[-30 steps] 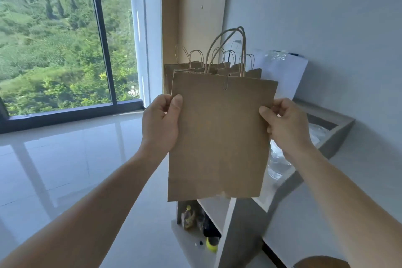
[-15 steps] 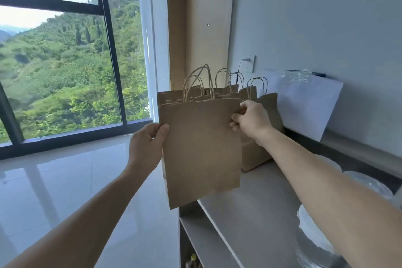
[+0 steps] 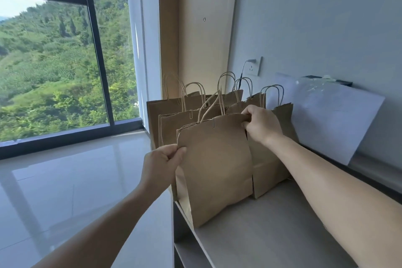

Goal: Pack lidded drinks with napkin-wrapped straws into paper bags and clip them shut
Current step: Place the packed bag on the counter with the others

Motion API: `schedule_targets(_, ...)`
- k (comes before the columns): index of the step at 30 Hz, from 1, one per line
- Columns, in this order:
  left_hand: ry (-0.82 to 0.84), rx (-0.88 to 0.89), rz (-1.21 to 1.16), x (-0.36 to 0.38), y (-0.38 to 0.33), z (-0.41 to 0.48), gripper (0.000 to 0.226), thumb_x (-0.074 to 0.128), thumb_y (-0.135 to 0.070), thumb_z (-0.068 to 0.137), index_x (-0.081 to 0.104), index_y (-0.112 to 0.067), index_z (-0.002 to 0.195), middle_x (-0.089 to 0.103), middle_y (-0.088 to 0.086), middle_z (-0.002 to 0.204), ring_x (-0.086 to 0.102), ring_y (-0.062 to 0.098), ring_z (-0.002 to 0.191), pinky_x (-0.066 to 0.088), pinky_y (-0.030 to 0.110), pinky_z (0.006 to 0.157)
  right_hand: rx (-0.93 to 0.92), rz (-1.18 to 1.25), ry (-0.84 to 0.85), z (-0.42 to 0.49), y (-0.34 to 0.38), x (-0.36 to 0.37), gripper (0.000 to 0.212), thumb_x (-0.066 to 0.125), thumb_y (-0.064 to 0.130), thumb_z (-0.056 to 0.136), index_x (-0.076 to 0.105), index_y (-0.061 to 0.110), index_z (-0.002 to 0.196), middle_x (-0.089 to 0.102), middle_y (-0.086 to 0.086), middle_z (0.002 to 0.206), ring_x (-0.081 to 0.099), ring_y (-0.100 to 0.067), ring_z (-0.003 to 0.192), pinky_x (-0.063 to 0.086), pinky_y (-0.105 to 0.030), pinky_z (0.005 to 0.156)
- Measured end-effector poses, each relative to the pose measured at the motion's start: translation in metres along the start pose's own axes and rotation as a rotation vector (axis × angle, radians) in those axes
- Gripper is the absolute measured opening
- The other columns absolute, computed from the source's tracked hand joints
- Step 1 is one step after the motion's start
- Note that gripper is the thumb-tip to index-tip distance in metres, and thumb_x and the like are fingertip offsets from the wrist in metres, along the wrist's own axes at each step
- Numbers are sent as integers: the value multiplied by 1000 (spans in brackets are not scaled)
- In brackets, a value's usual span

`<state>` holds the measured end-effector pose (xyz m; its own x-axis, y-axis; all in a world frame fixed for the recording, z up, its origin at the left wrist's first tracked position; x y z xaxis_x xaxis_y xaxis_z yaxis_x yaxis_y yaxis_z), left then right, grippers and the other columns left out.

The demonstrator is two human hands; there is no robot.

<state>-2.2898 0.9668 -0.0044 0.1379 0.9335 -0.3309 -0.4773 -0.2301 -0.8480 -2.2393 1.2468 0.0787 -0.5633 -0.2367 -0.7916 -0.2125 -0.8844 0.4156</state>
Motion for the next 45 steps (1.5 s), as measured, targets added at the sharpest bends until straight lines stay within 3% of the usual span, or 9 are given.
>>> schedule_targets(4, -5, 55, 13, 11, 3, 10, 30, 65, -29, 93, 66, -7, 72, 51, 9, 61, 40, 7, 59, 36, 28, 59, -8, 2, -51, 6, -9, 1, 23, 64, 14, 84, 58, 34, 94, 61, 15, 78, 57, -15, 77, 40, -28, 67)
schedule_targets(8, -22, 106, 22, 14, 1, 11, 39, 67, -24, 92, 56, -29, 55, 44, -10, 50, 40, 7, 52, 32, 17, 51, -36, 14, -99, 7, -11, 1, 33, 65, 12, 84, 62, 30, 111, 58, 15, 93, 55, -11, 84, 40, -25, 75)
schedule_targets(12, -72, 165, 32, 10, -2, 16, 18, 69, -22, 90, 74, -21, 73, 66, -7, 68, 60, 11, 67, 47, 24, 60, -13, 25, -124, 1, -15, 2, 28, 67, 14, 82, 60, 32, 102, 51, 20, 78, 52, -12, 78, 36, -25, 71)
schedule_targets(23, -30, 241, 72, 18, 0, 15, 30, 69, -21, 90, 62, -19, 61, 54, -5, 59, 49, 16, 61, 34, 21, 52, 88, 9, -107, -10, -29, 8, 33, 70, 17, 80, 59, 32, 107, 58, 14, 93, 56, -15, 85, 37, -25, 73)
schedule_targets(28, 18, 225, 98, 17, -6, 20, 12, 72, -23, 84, 70, -17, 94, 66, -7, 86, 62, 18, 83, 49, 28, 67, 88, -3, -99, -15, -22, 5, 51, 73, 21, 80, 55, 30, 126, 62, 9, 115, 59, -17, 104, 43, -29, 84)
schedule_targets(32, -149, 603, 389, 9, -50, 14, 84, 79, -21, 70, 41, -21, 145, 41, 1, 143, 37, 24, 134, 37, 40, 107, 64, -5, -133, -25, -12, -3, 63, 73, 25, 82, 46, 24, 139, 51, 3, 138, 54, -18, 119, 44, -34, 97)
schedule_targets(36, -49, 955, 764, 48, -88, 0, 81, 74, -17, 69, 46, -14, 145, 39, 14, 153, 26, 35, 146, 14, 55, 120, 84, -72, -121, -46, -9, -5, 63, 69, 33, 86, 41, 23, 142, 42, 3, 144, 53, -21, 120, 47, -42, 97)
schedule_targets(40, -17, 929, 951, 76, -102, -9, 78, 66, -18, 75, 39, -12, 149, 11, 17, 163, 2, 35, 151, -4, 54, 121, 113, -129, -94, -77, -13, -15, 75, 67, 38, 88, 28, 23, 150, 31, 4, 153, 49, -18, 125, 45, -38, 98)
schedule_targets(45, 28, 966, 843, 108, -142, -40, 91, 70, -29, 70, 32, -14, 151, -8, 18, 163, -9, 38, 150, -9, 55, 119, 145, -208, -63, -127, -22, -51, 76, 65, 41, 87, 30, 18, 150, 30, 3, 154, 35, -18, 138, 37, -37, 108)
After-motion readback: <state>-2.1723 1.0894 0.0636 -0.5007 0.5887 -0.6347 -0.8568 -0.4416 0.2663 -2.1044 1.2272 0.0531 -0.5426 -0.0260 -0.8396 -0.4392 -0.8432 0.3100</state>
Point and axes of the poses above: each hand's wrist, its own z-axis towards the middle knuckle, its own x-axis out of the palm, y = z × x, the point moved 7 cm from there along z, towards the middle knuckle
